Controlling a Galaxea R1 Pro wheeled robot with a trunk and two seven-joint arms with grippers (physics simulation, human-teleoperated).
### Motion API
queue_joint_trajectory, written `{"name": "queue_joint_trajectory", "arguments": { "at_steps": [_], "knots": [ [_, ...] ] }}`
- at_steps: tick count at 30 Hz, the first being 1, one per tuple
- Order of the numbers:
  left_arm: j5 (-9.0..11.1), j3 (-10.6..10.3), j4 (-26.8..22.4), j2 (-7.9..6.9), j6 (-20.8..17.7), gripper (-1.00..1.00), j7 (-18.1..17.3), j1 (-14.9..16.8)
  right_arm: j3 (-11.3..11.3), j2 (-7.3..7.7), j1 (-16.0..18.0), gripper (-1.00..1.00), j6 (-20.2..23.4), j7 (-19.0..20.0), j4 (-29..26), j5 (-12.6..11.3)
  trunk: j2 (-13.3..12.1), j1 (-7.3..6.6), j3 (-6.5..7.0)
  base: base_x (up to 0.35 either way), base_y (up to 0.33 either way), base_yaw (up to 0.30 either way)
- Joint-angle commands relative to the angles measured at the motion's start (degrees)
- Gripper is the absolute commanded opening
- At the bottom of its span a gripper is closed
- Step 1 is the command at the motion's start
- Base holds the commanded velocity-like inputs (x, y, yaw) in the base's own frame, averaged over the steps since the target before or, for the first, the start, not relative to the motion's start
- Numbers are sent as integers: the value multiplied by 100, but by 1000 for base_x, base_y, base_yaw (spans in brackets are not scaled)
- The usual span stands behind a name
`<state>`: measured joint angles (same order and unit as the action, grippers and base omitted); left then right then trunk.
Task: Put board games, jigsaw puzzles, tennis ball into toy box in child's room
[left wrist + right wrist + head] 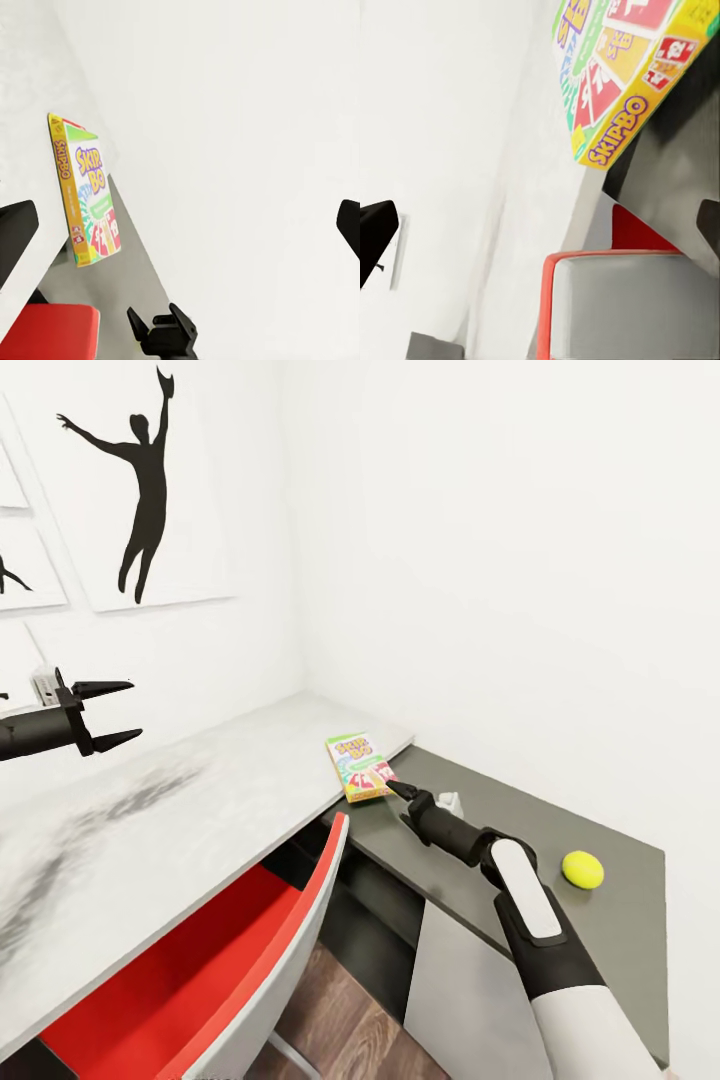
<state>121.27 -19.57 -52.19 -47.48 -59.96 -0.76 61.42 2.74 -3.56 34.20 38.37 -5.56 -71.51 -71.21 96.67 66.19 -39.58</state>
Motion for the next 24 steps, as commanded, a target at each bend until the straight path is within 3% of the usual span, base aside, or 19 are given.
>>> {"name": "queue_joint_trajectory", "arguments": {
  "at_steps": [1,8,24],
  "knots": [
    [28,-26,3,-7,-4,100,-7,10,-2,-2,6,100,14,-104,-16,-61,5,0,-6,0,0,0],
    [22,-29,-1,-21,-4,100,-10,10,-2,-3,37,100,14,-291,-38,-64,5,0,-6,0,0,0],
    [5,-41,-1,-32,-4,100,-12,10,-10,-44,335,100,-10,-326,67,-64,5,0,-6,0,0,0]
  ]
}}
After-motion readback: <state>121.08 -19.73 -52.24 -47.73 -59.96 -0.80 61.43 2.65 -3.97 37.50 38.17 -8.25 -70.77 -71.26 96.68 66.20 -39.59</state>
